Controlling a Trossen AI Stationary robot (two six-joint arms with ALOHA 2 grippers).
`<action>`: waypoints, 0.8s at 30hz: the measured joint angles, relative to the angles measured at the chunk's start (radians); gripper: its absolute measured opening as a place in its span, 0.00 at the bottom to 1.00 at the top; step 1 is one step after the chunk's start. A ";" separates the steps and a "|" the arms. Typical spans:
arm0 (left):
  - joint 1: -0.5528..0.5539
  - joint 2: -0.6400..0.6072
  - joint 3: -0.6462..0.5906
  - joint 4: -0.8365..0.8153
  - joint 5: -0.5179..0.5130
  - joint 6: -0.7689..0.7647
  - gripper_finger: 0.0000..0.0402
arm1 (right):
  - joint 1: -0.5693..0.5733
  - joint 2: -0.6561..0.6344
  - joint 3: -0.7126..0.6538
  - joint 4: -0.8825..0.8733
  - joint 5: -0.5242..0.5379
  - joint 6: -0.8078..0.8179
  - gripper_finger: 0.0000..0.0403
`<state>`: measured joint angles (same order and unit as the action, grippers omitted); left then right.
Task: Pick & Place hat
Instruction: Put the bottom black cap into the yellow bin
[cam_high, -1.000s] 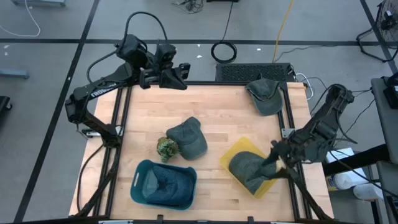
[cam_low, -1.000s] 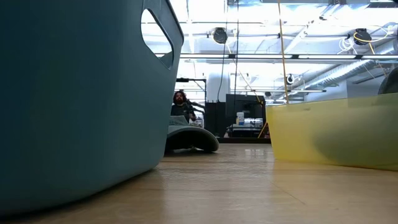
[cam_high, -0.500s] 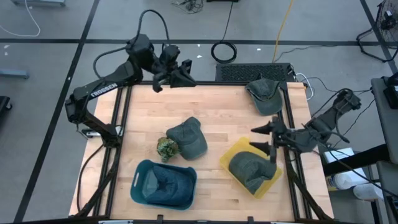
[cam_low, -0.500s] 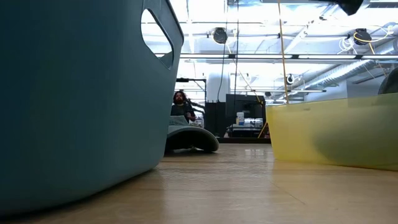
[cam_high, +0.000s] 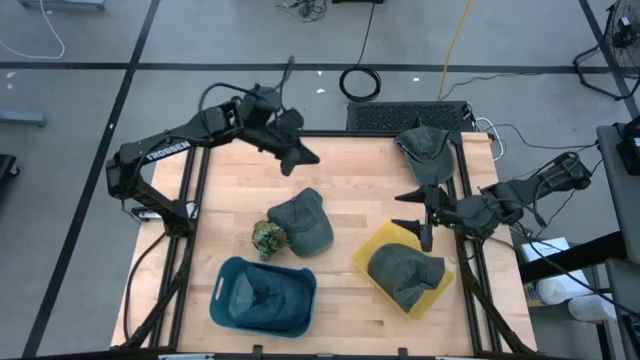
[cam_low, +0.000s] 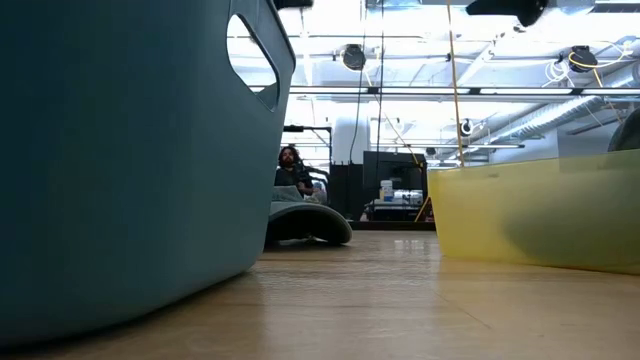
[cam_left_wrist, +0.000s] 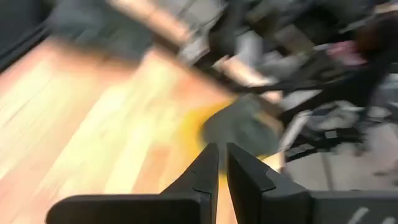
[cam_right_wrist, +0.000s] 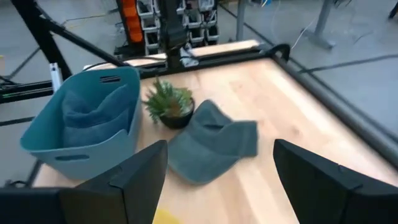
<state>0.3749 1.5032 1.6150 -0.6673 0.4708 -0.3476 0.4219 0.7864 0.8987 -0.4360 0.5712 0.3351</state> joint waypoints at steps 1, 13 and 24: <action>0.001 0.000 0.000 -0.049 -0.032 -0.012 0.09 | -0.011 0.000 0.011 -0.003 0.000 -0.022 0.69; -0.011 0.000 0.000 -0.357 -0.274 -0.007 0.09 | -0.100 -0.001 0.098 0.015 -0.001 -0.219 0.69; -0.032 0.000 -0.085 -0.428 -0.459 -0.027 0.11 | -0.115 0.021 0.098 0.021 -0.001 -0.285 0.69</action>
<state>0.3427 1.5032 1.5303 -1.0954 0.0119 -0.3748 0.3069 0.8078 0.9962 -0.4145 0.5701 0.0504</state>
